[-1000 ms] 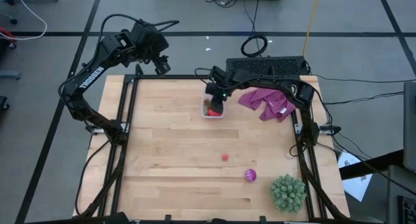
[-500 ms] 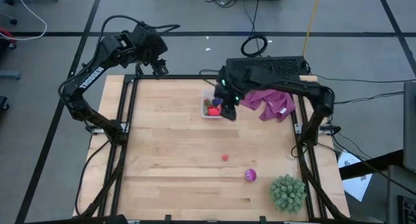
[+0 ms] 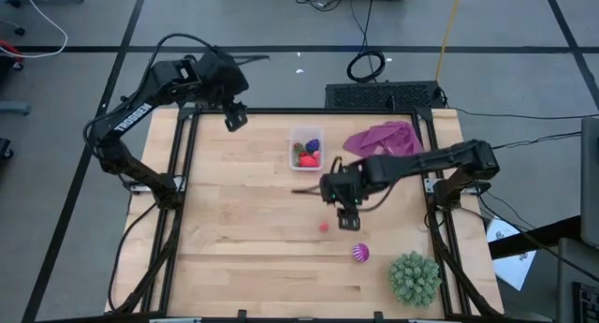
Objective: Pick and placing Produce into tupperware
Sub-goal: Put the pink peach into the transparent bin
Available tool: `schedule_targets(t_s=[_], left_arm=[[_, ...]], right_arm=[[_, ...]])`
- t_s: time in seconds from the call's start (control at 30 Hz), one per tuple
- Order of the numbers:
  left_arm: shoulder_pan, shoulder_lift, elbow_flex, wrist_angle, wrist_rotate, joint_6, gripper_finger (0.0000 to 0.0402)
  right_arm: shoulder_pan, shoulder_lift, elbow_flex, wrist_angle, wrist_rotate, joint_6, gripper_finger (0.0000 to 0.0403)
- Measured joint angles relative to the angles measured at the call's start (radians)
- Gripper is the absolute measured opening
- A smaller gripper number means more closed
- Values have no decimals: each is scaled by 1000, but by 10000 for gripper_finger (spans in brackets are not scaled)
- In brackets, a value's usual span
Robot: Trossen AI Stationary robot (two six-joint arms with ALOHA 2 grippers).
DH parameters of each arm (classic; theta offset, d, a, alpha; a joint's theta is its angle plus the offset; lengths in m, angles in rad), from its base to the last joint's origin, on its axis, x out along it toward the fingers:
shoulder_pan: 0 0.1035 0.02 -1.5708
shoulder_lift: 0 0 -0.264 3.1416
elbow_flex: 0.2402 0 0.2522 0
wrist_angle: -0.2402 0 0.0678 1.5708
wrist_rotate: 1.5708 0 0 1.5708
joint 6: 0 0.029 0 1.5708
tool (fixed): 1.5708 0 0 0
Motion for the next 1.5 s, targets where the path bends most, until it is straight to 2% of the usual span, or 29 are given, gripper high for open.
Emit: schedule_targets(t_s=[0.27, 0.47, 0.73, 0.93, 1.5], left_arm=[[-176, 0, 0, -11, -7, -89, 225], [-290, 0, 0, -11, -98, -148, 225], [-378, 0, 0, -22, -116, -218, 225], [-412, 0, 0, -51, -210, -221, 225], [-377, 0, 0, -58, -295, -161, 225]], right_arm=[[36, 0, -107, -28, 0, 7, 212], [36, 0, -124, -23, -2, 8, 212], [36, 0, -124, 161, -5, 51, 212], [36, 23, -124, 236, -9, 21, 212], [-17, 208, -124, 300, -87, -105, 212]])
